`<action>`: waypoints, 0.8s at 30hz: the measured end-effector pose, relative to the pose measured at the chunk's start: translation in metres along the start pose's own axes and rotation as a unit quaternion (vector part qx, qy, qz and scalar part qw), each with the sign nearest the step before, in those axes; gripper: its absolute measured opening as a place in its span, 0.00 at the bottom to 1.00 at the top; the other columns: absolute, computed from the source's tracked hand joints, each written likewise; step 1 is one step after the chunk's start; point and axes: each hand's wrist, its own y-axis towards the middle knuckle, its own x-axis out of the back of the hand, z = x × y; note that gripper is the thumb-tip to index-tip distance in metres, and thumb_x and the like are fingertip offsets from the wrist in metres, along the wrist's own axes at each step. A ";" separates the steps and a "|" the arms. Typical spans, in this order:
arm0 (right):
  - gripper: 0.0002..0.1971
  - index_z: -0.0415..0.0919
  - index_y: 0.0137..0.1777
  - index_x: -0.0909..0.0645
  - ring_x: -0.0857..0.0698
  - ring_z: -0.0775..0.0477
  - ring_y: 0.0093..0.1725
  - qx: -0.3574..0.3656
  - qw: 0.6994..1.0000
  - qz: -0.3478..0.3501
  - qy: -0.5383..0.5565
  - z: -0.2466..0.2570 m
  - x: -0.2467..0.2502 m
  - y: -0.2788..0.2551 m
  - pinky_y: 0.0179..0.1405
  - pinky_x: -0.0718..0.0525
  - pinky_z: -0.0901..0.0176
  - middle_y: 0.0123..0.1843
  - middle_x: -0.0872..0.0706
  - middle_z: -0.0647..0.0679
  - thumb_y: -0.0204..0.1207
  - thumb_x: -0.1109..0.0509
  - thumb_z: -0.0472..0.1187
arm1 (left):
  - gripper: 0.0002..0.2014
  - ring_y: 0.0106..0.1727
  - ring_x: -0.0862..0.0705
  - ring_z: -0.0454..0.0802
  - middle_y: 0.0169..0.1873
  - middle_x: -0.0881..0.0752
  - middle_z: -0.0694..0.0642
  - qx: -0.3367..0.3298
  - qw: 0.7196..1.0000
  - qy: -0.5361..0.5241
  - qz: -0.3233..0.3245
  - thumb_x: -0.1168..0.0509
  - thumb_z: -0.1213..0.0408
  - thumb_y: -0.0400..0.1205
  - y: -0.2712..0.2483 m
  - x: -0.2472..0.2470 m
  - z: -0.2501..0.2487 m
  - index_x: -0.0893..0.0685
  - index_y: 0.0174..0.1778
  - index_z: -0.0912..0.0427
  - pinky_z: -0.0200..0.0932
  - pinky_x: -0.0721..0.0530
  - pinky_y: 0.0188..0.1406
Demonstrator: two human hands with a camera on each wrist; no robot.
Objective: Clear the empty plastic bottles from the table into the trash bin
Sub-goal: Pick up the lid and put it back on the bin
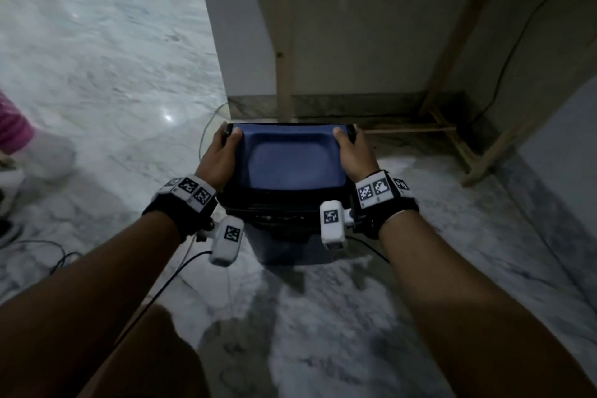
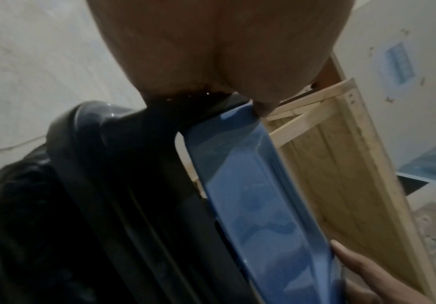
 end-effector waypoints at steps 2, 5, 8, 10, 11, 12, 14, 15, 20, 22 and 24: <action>0.32 0.40 0.80 0.34 0.25 0.35 0.76 0.000 1.000 0.002 -0.014 -0.003 -0.008 0.006 0.74 0.26 0.43 0.79 0.25 0.40 0.81 0.38 0.57 | 0.39 0.84 0.34 0.52 0.84 0.32 0.52 0.022 1.000 -0.002 0.009 0.46 0.35 0.80 0.003 0.001 0.016 0.38 0.86 0.49 0.50 0.39 0.84; 0.30 0.39 0.80 0.33 0.25 0.35 0.76 -0.009 1.000 0.000 -0.028 -0.010 -0.010 0.008 0.74 0.27 0.46 0.79 0.25 0.38 0.82 0.39 0.55 | 0.33 0.84 0.34 0.50 0.84 0.32 0.52 0.014 0.999 -0.016 0.023 0.46 0.42 0.85 0.005 -0.003 0.026 0.38 0.85 0.50 0.40 0.40 0.77; 0.32 0.41 0.82 0.36 0.26 0.37 0.78 -0.011 0.999 -0.009 -0.029 -0.014 -0.008 0.008 0.75 0.28 0.46 0.81 0.27 0.40 0.83 0.39 0.56 | 0.32 0.84 0.36 0.49 0.85 0.34 0.51 0.014 0.999 -0.011 0.035 0.46 0.43 0.86 0.008 -0.006 0.027 0.40 0.86 0.50 0.41 0.41 0.79; 0.32 0.41 0.82 0.36 0.26 0.37 0.77 -0.013 0.999 -0.017 -0.039 -0.015 -0.006 0.007 0.74 0.28 0.48 0.81 0.26 0.40 0.82 0.40 0.57 | 0.34 0.85 0.37 0.50 0.85 0.35 0.51 0.021 0.999 -0.003 0.043 0.46 0.40 0.85 0.010 -0.006 0.027 0.41 0.87 0.49 0.44 0.42 0.82; 0.32 0.41 0.81 0.35 0.26 0.37 0.77 -0.013 0.999 -0.021 -0.043 -0.016 -0.004 0.007 0.73 0.29 0.49 0.80 0.26 0.40 0.82 0.40 0.57 | 0.34 0.85 0.37 0.51 0.85 0.35 0.51 0.019 0.999 0.003 0.048 0.46 0.40 0.85 0.010 -0.007 0.027 0.42 0.87 0.48 0.45 0.42 0.82; 0.31 0.41 0.81 0.35 0.27 0.37 0.78 -0.013 0.999 -0.023 -0.046 -0.016 -0.003 0.006 0.73 0.30 0.50 0.81 0.26 0.41 0.82 0.40 0.57 | 0.34 0.85 0.37 0.51 0.85 0.35 0.51 0.017 0.998 0.012 0.053 0.46 0.40 0.86 0.010 -0.007 0.026 0.42 0.87 0.49 0.44 0.41 0.81; 0.31 0.42 0.82 0.35 0.27 0.38 0.78 -0.013 0.998 -0.025 -0.053 -0.017 0.000 0.005 0.72 0.30 0.51 0.81 0.27 0.42 0.83 0.41 0.57 | 0.32 0.84 0.35 0.50 0.84 0.33 0.52 0.008 0.998 0.025 0.059 0.46 0.43 0.87 0.010 -0.008 0.024 0.41 0.86 0.50 0.39 0.40 0.75; 0.31 0.43 0.82 0.36 0.27 0.37 0.78 -0.015 0.998 -0.026 -0.058 -0.018 0.001 0.004 0.72 0.30 0.51 0.81 0.27 0.42 0.83 0.41 0.57 | 0.31 0.83 0.34 0.48 0.83 0.32 0.53 0.002 0.998 0.029 0.063 0.46 0.44 0.87 0.011 -0.008 0.023 0.40 0.86 0.50 0.38 0.41 0.73; 0.33 0.48 0.84 0.40 0.27 0.36 0.78 -0.021 0.997 -0.022 -0.070 -0.027 0.002 -0.006 0.72 0.30 0.50 0.82 0.28 0.42 0.82 0.43 0.61 | 0.34 0.86 0.39 0.49 0.86 0.37 0.52 -0.007 0.995 0.037 0.089 0.46 0.43 0.87 0.010 -0.006 0.028 0.46 0.87 0.50 0.45 0.43 0.84; 0.33 0.50 0.84 0.41 0.27 0.35 0.78 -0.025 0.997 -0.020 -0.075 -0.028 0.003 -0.007 0.71 0.30 0.50 0.82 0.28 0.42 0.82 0.43 0.62 | 0.34 0.86 0.40 0.49 0.86 0.38 0.51 -0.008 0.995 0.033 0.095 0.47 0.42 0.87 0.010 -0.005 0.033 0.47 0.88 0.49 0.48 0.44 0.86; 0.33 0.49 0.84 0.41 0.27 0.34 0.77 -0.026 0.997 -0.021 -0.076 -0.027 0.002 -0.007 0.71 0.30 0.50 0.82 0.28 0.41 0.82 0.44 0.62 | 0.35 0.86 0.40 0.49 0.86 0.38 0.51 -0.003 0.995 0.023 0.094 0.47 0.40 0.86 0.011 -0.005 0.036 0.46 0.87 0.46 0.49 0.44 0.86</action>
